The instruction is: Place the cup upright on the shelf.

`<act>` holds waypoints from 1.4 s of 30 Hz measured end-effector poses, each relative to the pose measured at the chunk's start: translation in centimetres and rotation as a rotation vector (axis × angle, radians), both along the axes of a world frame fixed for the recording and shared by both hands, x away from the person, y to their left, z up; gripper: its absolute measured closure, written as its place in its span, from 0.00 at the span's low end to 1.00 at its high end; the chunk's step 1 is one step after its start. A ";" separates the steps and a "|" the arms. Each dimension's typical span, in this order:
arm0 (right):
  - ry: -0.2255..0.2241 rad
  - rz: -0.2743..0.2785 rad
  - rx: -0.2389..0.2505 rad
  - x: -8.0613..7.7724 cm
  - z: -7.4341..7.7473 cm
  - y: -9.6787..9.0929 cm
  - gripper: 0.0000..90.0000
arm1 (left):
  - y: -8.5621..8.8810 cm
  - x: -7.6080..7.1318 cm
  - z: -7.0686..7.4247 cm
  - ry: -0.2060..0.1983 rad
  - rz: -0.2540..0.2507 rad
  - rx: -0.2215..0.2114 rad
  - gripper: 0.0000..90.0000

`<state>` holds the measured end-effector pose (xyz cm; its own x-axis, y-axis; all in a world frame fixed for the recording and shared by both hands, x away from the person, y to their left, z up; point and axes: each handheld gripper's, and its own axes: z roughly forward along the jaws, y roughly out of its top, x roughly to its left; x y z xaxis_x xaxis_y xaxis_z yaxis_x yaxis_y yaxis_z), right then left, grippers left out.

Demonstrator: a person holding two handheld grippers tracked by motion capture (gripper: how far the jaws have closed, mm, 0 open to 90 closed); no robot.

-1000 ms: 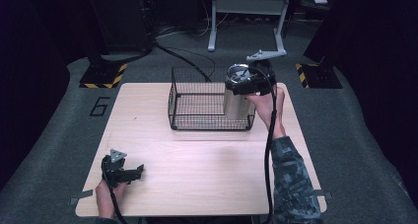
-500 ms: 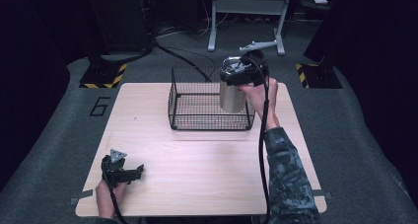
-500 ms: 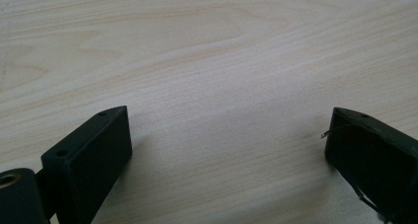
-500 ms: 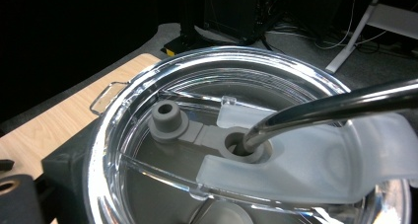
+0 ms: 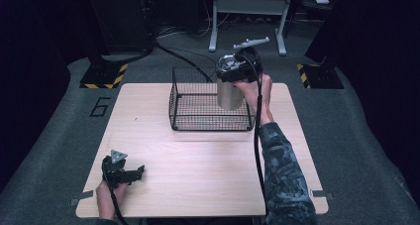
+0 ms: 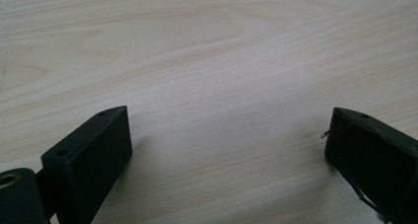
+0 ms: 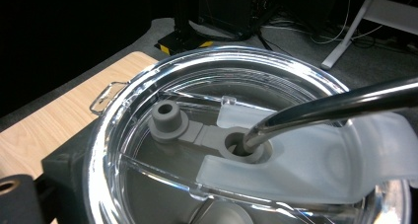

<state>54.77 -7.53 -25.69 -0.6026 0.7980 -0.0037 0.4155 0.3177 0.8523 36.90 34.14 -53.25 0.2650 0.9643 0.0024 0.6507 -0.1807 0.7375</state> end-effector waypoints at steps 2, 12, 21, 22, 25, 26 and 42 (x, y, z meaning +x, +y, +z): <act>0.002 -0.004 -0.002 0.2 0.0 0.2 0.04 | 0.0 0.0 0.0 -0.001 0.001 0.002 0.04; 0.000 -0.014 -0.003 1.5 -0.5 0.9 0.04 | 0.0 0.0 0.0 0.000 -0.002 0.002 0.04; 0.005 -0.032 -0.006 3.0 -1.6 1.5 0.04 | 0.0 0.0 0.0 0.001 -0.004 0.005 0.04; 0.008 -0.034 -0.004 3.1 -1.7 1.6 0.04 | 0.0 0.0 0.0 0.001 -0.003 0.003 0.04; 0.018 -0.041 -0.005 3.6 -2.2 1.8 0.04 | 0.0 0.0 0.0 0.001 -0.003 0.004 0.04; 0.020 -0.045 -0.001 3.8 -2.4 1.8 0.04 | 0.0 0.0 0.0 0.001 -0.004 0.003 0.04; 0.049 -0.074 0.014 5.8 -5.7 2.9 0.04 | 0.0 0.0 0.0 0.002 0.001 -0.005 0.04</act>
<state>60.60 -4.66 -31.38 -0.5413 0.8400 0.0360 0.4786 0.2727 0.8346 36.88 34.11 -53.26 0.2637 0.9646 -0.0030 0.6523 -0.1760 0.7373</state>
